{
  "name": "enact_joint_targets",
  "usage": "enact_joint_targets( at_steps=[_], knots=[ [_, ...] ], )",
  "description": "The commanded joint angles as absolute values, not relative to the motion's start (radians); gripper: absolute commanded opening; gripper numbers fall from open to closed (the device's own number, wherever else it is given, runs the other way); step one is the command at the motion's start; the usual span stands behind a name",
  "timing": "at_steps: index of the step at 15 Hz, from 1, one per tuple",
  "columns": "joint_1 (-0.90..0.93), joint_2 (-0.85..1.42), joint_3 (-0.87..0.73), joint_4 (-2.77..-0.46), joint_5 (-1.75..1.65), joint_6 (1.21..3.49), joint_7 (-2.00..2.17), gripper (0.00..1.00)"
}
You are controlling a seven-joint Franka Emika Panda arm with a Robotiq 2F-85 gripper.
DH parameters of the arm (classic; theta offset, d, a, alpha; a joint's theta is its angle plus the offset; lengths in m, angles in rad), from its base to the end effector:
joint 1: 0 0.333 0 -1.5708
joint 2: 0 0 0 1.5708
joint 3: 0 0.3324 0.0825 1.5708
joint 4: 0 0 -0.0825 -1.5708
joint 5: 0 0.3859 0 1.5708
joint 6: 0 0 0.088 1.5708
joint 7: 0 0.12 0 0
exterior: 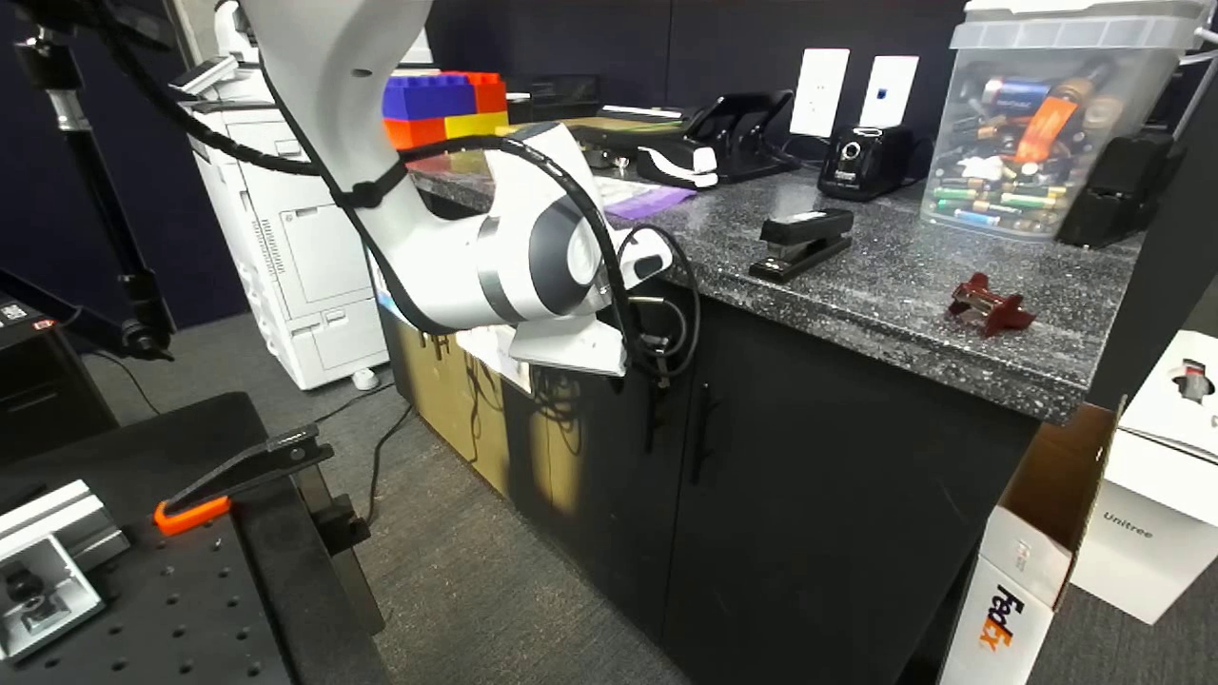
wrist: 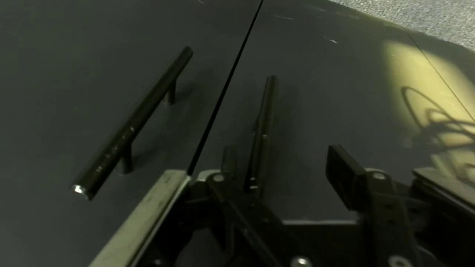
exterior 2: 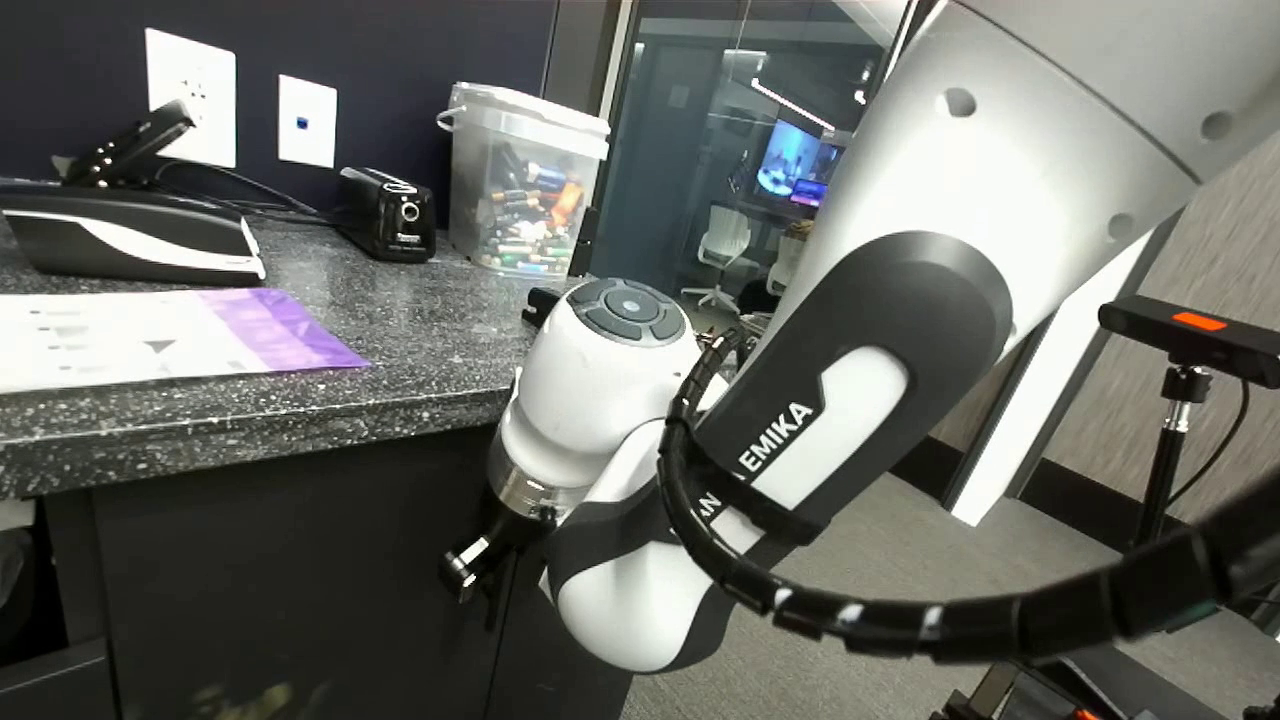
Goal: Open the left cabinet door
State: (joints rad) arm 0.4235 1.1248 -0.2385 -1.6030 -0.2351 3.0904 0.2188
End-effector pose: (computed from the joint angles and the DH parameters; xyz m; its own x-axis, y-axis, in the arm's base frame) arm 0.6736 0.1691 0.0111 0.8540 0.3808 0.3545 0.3152 -0.9208 0.2297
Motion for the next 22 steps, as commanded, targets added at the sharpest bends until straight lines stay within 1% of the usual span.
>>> enact_joint_targets(
  at_steps=[1,3,5,6,7,11,13,16,18,20,22],
  knots=[
    [0.529,1.173,-0.370,-1.584,-0.200,3.142,0.219,0.34],
    [0.583,1.201,-0.437,-1.588,-0.193,3.153,0.226,0.19],
    [0.619,1.216,-0.461,-1.594,-0.173,3.170,0.227,0.05],
    [0.639,1.223,-0.472,-1.597,-0.158,3.172,0.231,0.02],
    [0.656,1.234,-0.483,-1.597,-0.145,3.181,0.236,0.06],
    [0.699,1.206,-0.493,-1.664,-0.101,3.209,0.248,0.06],
    [0.642,1.096,-0.385,-1.819,-0.083,3.296,0.211,0.06],
    [0.552,1.007,-0.256,-1.962,-0.075,3.434,0.144,0.06],
    [0.480,0.942,-0.163,-2.070,-0.082,3.484,0.104,0.06],
    [0.387,0.880,-0.058,-2.159,-0.101,3.504,0.073,0.06],
    [0.286,0.842,0.063,-2.208,-0.120,3.467,0.064,0.06]
  ],
)
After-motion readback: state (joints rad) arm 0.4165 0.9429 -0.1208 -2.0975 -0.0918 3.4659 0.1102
